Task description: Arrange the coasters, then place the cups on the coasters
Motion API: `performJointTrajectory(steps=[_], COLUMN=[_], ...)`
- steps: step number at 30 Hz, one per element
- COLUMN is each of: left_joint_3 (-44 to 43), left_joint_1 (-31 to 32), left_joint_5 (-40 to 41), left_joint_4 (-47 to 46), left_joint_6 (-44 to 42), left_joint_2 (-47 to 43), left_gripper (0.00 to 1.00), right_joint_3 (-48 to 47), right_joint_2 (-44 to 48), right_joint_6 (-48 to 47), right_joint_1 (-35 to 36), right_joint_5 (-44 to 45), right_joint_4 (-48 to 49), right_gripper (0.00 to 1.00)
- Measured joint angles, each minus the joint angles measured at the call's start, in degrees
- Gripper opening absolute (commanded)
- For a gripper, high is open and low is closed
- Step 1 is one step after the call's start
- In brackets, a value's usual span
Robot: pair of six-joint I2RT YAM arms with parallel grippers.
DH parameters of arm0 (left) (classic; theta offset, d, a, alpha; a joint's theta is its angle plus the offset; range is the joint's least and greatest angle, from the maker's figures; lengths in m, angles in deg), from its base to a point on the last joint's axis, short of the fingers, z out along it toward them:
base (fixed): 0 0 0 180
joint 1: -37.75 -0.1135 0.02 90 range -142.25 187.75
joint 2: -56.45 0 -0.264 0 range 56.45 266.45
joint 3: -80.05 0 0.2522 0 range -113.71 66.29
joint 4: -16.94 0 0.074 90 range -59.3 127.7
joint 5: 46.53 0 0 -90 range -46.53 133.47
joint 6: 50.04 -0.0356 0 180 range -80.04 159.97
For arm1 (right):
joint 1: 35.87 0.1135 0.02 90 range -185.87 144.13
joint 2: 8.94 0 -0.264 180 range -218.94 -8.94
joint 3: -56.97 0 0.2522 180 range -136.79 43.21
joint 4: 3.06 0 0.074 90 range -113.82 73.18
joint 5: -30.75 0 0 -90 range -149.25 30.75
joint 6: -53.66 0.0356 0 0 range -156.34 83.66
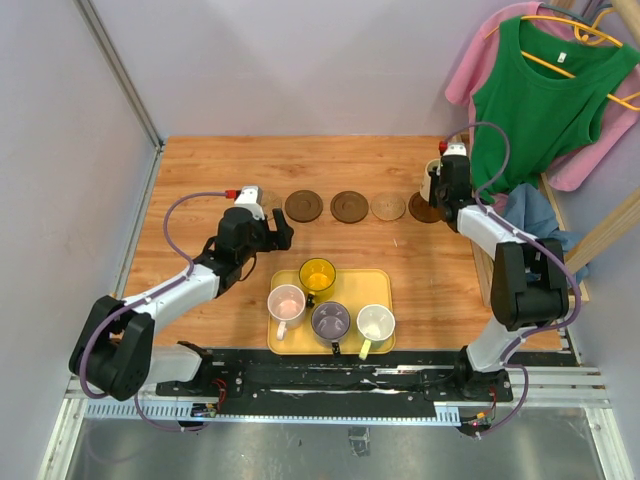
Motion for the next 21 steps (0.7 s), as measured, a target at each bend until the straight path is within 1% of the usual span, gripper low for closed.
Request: performJointTrajectory(steps=[16,21], left_joint_3=[0.0,0.0], left_joint_1=[0.0,0.0], left_joint_5=[-0.7,-0.7], left_joint_4=[-0.4,-0.3], left_joint_6=[0.4,0.4], left_joint_2=[0.2,0.2], left_gripper=[0.91,0.91], right_joint_3=[0.5,0.7], right_joint_2=[-3.1,-3.7], right_joint_6=[0.0,0.0], right_joint_1=[-0.9,-1.4], right_joint_5=[-5.2,-5.5], right_joint_4=[2.5,2.4], right_gripper=[0.01,0.01])
